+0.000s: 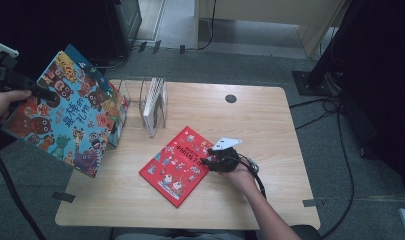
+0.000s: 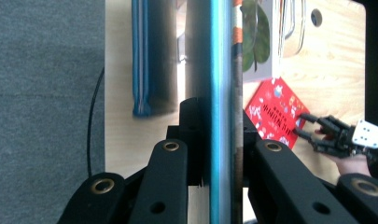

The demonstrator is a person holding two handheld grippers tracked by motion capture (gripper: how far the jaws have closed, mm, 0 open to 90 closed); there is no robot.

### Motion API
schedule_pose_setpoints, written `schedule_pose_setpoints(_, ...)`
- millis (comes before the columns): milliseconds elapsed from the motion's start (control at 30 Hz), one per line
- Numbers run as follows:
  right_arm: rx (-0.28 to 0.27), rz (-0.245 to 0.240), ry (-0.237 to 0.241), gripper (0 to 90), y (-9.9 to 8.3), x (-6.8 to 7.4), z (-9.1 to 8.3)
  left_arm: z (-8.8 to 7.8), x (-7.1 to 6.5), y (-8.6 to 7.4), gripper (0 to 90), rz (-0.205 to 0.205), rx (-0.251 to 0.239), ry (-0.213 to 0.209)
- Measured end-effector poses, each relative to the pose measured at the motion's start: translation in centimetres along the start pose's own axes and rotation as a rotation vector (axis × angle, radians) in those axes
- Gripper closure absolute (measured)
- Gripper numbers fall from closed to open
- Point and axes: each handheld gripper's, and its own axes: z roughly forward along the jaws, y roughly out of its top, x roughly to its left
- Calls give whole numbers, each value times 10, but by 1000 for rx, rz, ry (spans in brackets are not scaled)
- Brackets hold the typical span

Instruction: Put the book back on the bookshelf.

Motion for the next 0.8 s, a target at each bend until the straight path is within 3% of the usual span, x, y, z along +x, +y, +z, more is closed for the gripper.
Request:
schedule_pose_setpoints(400, -3, 2, 4, 500, -4, 8, -4, 24, 1, 30, 811, 2, -52, 10)
schedule_pose_setpoints(700, -21, 14, 2, 492, -13, 11, -11, 48, -1, 41, 809, -2, -55, 26)
schedule_pose_setpoints(800, -21, 11, 2, 492, -15, 11, -13, 49, -3, 42, 808, 6, -67, 38)
